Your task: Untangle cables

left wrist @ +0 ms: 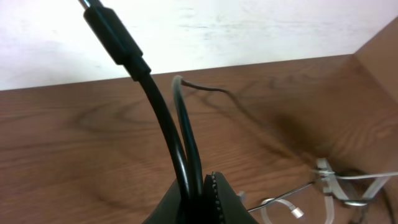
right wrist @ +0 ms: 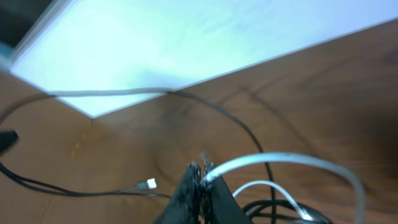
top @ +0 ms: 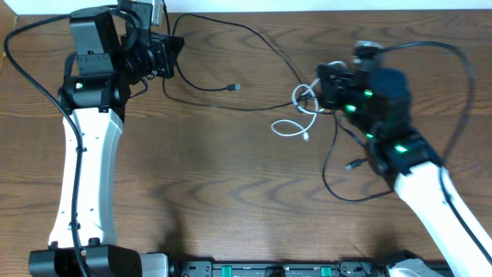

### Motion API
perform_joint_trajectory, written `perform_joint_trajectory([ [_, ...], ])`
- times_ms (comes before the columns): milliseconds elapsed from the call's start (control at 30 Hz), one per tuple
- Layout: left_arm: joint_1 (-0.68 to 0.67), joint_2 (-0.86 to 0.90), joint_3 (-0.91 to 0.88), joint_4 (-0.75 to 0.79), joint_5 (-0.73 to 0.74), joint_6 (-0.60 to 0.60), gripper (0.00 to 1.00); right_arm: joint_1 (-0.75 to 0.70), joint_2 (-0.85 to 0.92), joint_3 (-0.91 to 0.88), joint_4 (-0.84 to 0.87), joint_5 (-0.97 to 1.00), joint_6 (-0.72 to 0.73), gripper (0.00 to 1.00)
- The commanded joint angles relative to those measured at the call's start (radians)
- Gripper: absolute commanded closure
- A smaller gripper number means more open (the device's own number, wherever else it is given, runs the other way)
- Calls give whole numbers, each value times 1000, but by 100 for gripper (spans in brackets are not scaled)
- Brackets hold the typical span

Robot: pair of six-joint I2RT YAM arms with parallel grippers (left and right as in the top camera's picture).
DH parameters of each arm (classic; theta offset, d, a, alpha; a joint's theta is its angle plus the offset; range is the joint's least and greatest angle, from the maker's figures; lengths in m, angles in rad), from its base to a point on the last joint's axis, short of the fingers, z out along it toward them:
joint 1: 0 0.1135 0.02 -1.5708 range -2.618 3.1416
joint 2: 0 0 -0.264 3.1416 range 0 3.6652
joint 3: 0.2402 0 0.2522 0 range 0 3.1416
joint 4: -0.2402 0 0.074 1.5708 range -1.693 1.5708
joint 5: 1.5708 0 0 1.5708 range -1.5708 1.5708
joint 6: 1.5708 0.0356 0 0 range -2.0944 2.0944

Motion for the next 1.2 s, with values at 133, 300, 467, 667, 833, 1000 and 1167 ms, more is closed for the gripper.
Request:
perform_joint_trajectory([
  [133, -3, -23, -2, -7, -153, 70, 89, -196, -235, 13, -156, 30, -64, 99],
  [300, -3, -18, -2, -15, -269, 108, 90, -341, -373, 13, -240, 16, -83, 99],
  [467, -2, 29, -2, -18, -390, 129, 91, -470, -459, 13, -303, -68, -102, 99],
  [667, -1, 137, -2, -18, -431, 129, 92, -590, -473, 14, -327, -177, -101, 99],
  [833, 30, 228, -2, -8, -560, 129, 92, -688, -473, 14, -337, -273, -101, 99],
  [1000, 143, 251, -2, -2, -562, 115, 92, -779, -473, 14, -361, -327, -102, 99],
  [1167, 331, 251, -2, 5, -543, 44, 92, -853, -474, 14, -379, -363, -112, 99],
])
